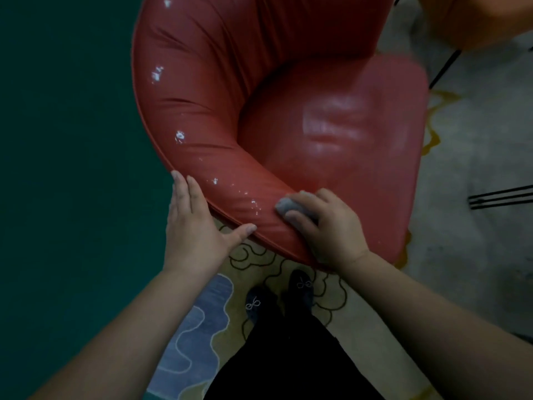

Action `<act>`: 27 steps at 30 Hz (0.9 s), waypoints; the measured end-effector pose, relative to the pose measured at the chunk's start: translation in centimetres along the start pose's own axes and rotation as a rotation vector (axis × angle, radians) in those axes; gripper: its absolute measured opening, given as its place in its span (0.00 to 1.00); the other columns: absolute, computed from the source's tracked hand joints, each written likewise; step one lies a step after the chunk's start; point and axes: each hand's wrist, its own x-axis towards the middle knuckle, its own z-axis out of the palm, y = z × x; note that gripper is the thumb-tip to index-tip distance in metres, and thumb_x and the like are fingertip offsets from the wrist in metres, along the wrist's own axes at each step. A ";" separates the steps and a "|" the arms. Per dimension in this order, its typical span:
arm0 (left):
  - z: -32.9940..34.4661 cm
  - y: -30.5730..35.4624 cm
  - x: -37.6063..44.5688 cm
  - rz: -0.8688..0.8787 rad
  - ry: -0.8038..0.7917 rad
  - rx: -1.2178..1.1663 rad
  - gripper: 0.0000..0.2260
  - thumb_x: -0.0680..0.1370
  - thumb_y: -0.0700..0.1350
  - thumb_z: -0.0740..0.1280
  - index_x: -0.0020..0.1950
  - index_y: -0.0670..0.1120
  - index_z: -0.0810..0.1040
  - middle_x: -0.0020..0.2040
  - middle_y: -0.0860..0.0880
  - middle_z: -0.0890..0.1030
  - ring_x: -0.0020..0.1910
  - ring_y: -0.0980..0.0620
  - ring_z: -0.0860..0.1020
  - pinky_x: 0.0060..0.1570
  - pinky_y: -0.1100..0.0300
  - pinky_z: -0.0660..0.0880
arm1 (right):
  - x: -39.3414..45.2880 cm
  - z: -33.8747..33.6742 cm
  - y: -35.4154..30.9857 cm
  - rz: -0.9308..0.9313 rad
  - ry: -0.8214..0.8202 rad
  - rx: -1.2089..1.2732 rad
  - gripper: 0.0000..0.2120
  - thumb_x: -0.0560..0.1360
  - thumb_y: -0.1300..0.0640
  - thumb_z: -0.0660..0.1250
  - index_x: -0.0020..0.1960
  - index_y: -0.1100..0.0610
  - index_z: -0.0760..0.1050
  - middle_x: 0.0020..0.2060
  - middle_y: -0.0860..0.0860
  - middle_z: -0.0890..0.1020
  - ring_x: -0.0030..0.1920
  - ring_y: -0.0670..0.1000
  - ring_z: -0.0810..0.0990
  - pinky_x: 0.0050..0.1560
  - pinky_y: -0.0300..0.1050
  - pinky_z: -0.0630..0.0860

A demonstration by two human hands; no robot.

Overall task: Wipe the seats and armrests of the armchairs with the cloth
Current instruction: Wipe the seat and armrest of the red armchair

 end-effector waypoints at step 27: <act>-2.1 -0.6 0.1 0.029 -0.089 -0.060 0.58 0.61 0.70 0.69 0.79 0.46 0.44 0.79 0.52 0.35 0.78 0.49 0.46 0.76 0.50 0.52 | 5.3 2.1 -3.4 -0.012 -0.009 0.158 0.15 0.75 0.47 0.67 0.62 0.47 0.78 0.50 0.51 0.78 0.53 0.52 0.78 0.53 0.45 0.74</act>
